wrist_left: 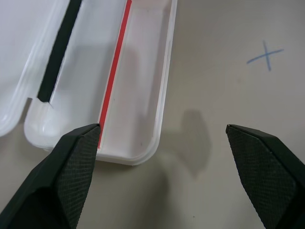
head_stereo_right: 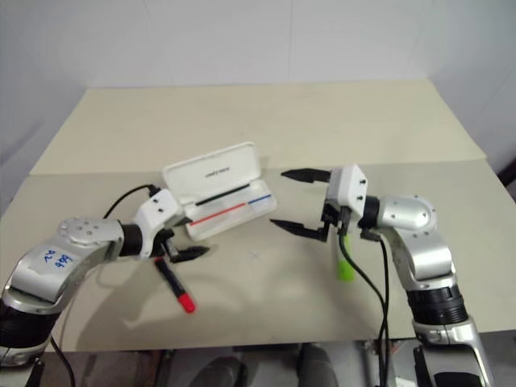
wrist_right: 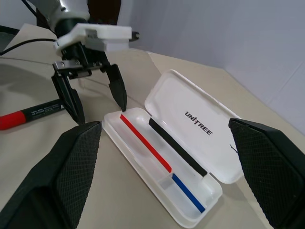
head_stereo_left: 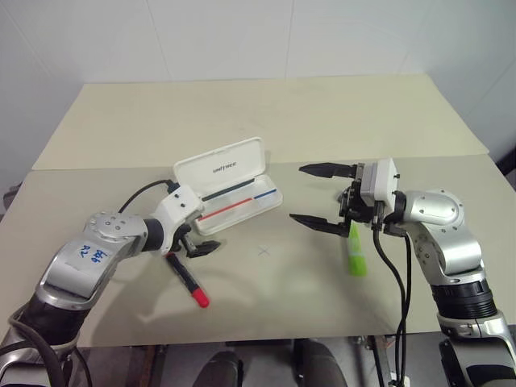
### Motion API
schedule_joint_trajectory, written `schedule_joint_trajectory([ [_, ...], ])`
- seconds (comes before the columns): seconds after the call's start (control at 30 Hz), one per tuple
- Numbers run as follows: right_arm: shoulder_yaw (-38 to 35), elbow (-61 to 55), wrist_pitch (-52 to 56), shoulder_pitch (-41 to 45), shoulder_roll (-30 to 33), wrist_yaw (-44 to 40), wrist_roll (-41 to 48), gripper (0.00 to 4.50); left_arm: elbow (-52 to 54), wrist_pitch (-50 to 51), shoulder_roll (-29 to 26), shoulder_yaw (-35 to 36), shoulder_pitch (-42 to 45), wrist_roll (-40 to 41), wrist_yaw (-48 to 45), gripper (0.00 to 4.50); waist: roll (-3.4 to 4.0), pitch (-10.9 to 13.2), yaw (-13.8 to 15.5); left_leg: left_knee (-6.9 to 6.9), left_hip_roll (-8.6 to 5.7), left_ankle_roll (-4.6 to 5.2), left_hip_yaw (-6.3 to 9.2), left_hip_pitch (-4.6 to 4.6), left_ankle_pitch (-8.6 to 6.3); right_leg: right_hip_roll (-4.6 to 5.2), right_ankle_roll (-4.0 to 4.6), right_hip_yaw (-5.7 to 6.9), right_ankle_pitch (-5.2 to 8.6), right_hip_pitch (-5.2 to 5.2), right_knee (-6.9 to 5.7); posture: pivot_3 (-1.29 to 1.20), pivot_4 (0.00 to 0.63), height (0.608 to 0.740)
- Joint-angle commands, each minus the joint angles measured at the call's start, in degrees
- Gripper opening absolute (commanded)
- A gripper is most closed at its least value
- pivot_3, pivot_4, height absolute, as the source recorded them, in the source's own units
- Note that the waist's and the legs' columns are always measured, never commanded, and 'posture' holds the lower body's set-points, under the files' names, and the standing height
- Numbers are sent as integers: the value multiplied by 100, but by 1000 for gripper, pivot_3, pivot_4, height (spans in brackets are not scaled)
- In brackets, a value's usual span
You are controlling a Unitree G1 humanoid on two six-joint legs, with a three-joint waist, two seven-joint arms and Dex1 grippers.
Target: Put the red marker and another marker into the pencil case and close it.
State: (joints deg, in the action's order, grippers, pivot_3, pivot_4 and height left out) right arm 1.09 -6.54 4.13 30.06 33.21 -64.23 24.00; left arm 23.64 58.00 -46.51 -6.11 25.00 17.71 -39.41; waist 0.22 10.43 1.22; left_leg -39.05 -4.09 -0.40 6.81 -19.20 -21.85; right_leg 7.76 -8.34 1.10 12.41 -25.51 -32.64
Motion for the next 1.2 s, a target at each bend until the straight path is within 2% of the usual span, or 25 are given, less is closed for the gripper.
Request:
schedule_joint_trajectory([
  [0.03,-47,-220,-6,77,-10,55,70,4500,-175,-135,23,-80,193,-66,-38,4449,0,0,0,0,0,0,0,0,0,0,0,0,0,0,0,0,150,740],
  [0.43,-2,-277,8,114,-90,181,83,4500,-837,-438,83,-628,785,-327,-216,4449,0,0,-3,-7,0,-5,-1,2,3,-1,1,-1,-1,-1,-12,0,150,740],
  [0.47,-4,-277,10,121,-93,188,86,4500,-849,-500,27,-705,804,-395,-263,4052,-1,0,-4,-7,0,-5,-1,1,3,-1,1,-2,-1,-1,-12,0,150,740],
  [0.5,-6,-270,17,139,-97,198,89,4500,-859,-522,-8,-744,817,-433,-307,3890,-1,0,-4,-7,0,-5,-1,1,3,-1,1,-2,-1,-1,-11,0,150,740],
  [0.6,-11,-250,36,187,-111,220,100,4500,-865,-582,-75,-800,832,-514,-403,2924,0,0,-5,-6,0,-4,-1,-1,3,-2,1,-2,-1,-4,-10,0,150,740],
  [0.87,3,-209,59,264,-162,241,99,4500,-823,-728,-170,-799,783,-659,-564,38,0,0,-7,-7,0,-5,-3,-1,3,-3,1,-5,-1,-6,-12,0,150,740],
  [1.2,-12,-145,42,275,-148,212,69,4500,-673,-833,-92,-848,753,-665,-652,38,0,0,-6,-6,0,-4,-4,-1,3,-3,1,-5,-1,-6,-12,0,150,740],
])
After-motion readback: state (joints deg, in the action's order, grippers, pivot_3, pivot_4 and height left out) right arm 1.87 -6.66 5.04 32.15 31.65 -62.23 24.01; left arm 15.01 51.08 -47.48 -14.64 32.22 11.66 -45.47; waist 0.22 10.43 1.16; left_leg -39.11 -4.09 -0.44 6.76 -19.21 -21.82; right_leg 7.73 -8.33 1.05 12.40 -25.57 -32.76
